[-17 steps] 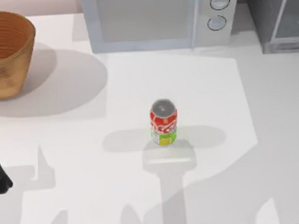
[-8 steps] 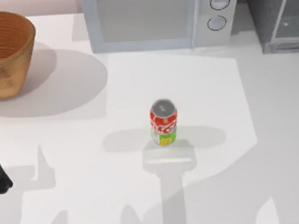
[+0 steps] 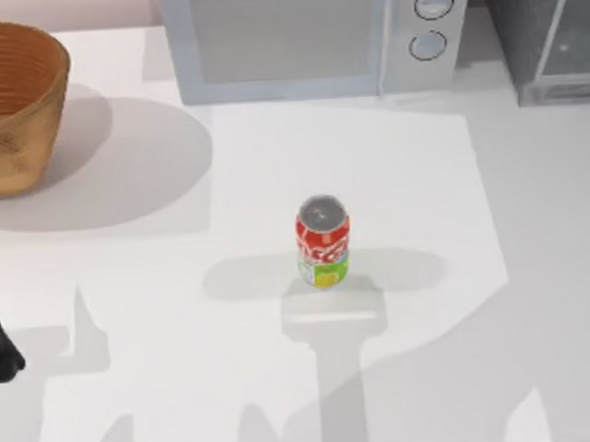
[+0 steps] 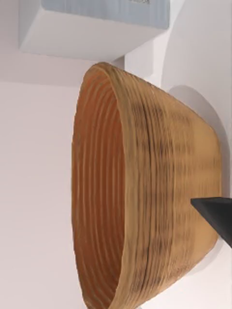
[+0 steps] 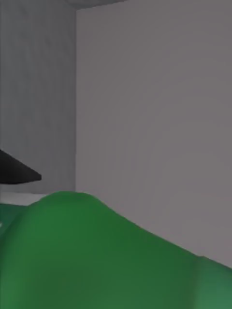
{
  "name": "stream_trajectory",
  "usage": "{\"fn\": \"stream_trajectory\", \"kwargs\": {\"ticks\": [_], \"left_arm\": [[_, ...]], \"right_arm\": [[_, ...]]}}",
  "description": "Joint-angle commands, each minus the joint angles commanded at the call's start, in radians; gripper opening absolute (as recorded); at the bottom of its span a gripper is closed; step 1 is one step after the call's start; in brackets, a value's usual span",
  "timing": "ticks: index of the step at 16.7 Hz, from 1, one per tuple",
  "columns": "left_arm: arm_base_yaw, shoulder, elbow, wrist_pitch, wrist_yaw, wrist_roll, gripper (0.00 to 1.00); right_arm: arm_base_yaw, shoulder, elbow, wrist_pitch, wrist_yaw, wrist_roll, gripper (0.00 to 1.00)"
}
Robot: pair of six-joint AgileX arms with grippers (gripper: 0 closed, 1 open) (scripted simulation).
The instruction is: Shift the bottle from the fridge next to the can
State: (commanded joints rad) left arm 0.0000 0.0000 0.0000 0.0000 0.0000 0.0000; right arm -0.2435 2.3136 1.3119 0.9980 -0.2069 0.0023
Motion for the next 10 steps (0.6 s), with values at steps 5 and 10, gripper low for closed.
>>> {"fn": "stream_trajectory", "kwargs": {"ticks": [5,10], "left_arm": [[0.000,0.000,0.000,0.000,0.000,0.000,1.00],[0.000,0.000,0.000,0.000,0.000,0.000,1.00]], "right_arm": [[-0.004,-0.032,0.008,-0.038,0.000,0.002,0.00],[-0.003,-0.118,0.032,-0.150,-0.002,0.003,0.00]]}}
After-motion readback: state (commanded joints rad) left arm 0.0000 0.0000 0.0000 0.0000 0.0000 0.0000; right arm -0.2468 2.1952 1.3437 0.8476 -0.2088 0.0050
